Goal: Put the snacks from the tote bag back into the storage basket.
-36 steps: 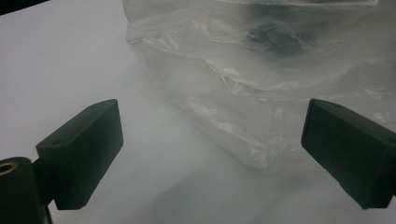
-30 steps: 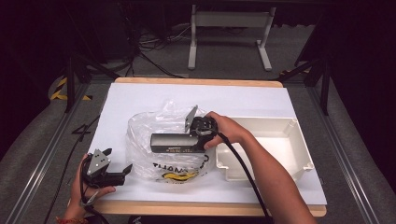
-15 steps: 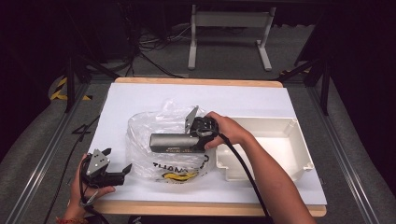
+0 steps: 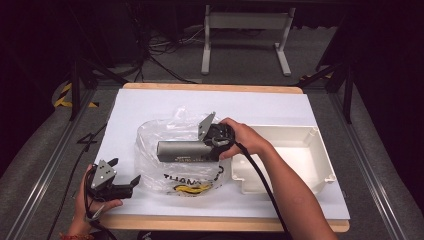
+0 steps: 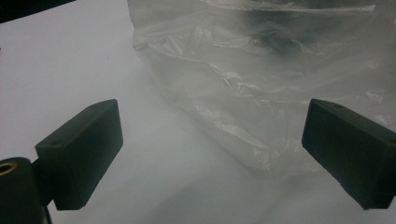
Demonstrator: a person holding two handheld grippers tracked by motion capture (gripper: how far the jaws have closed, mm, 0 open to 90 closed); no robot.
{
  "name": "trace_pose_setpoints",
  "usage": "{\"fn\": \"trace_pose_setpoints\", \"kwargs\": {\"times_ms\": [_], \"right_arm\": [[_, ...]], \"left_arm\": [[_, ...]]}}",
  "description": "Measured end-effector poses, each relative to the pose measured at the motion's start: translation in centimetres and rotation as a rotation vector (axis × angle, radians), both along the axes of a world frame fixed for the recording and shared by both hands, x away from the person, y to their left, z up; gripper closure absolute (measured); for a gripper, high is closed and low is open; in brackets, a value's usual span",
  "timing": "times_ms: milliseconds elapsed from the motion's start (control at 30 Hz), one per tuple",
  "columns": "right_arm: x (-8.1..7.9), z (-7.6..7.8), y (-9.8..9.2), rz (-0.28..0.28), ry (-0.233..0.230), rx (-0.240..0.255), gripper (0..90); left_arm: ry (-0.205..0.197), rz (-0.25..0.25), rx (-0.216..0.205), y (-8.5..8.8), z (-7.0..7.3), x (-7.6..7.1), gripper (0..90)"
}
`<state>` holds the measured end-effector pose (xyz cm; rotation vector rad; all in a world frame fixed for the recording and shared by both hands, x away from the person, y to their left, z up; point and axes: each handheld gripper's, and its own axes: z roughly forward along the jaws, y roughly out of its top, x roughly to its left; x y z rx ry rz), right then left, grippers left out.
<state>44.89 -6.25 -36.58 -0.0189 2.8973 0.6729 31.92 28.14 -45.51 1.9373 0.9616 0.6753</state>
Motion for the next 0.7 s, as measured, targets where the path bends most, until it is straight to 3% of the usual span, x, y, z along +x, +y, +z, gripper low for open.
{"fn": "trace_pose_setpoints", "kwargs": {"times_ms": [700], "right_arm": [[-0.9, 2.0, -0.2, 0.026, -0.032, 0.037, 42.9]], "left_arm": [[0.003, -0.004, 0.001, 0.0, 0.0, 0.0, 6.0]]}}
